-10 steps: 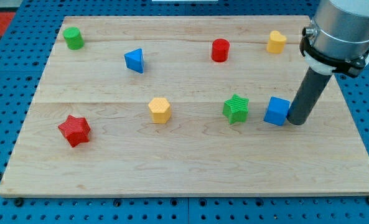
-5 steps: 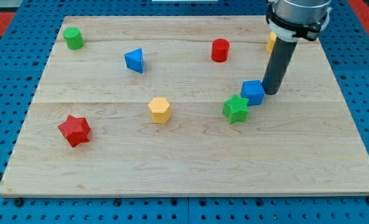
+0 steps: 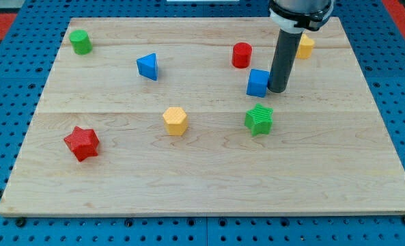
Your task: Push the blue cube towards top center
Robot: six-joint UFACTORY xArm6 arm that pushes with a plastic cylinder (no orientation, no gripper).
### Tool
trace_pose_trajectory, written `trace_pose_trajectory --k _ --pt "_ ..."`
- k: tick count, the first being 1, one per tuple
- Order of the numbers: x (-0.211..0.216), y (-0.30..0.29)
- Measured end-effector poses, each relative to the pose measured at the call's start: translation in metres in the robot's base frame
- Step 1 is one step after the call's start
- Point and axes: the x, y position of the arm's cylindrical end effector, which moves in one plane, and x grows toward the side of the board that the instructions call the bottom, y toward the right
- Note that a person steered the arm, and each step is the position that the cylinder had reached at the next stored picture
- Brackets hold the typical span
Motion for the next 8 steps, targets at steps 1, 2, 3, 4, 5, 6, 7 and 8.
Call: trace_pose_trajectory --k 1,2,3,4,5,6,7,8 --pt "0.004 -0.005" --pt "-0.026 -0.047" --pt "-0.034 -0.067" --pt "-0.016 -0.075" --pt "-0.046 -0.098" --pt "-0.064 -0.106" --pt "-0.053 -0.092" --pt "-0.068 -0.086"
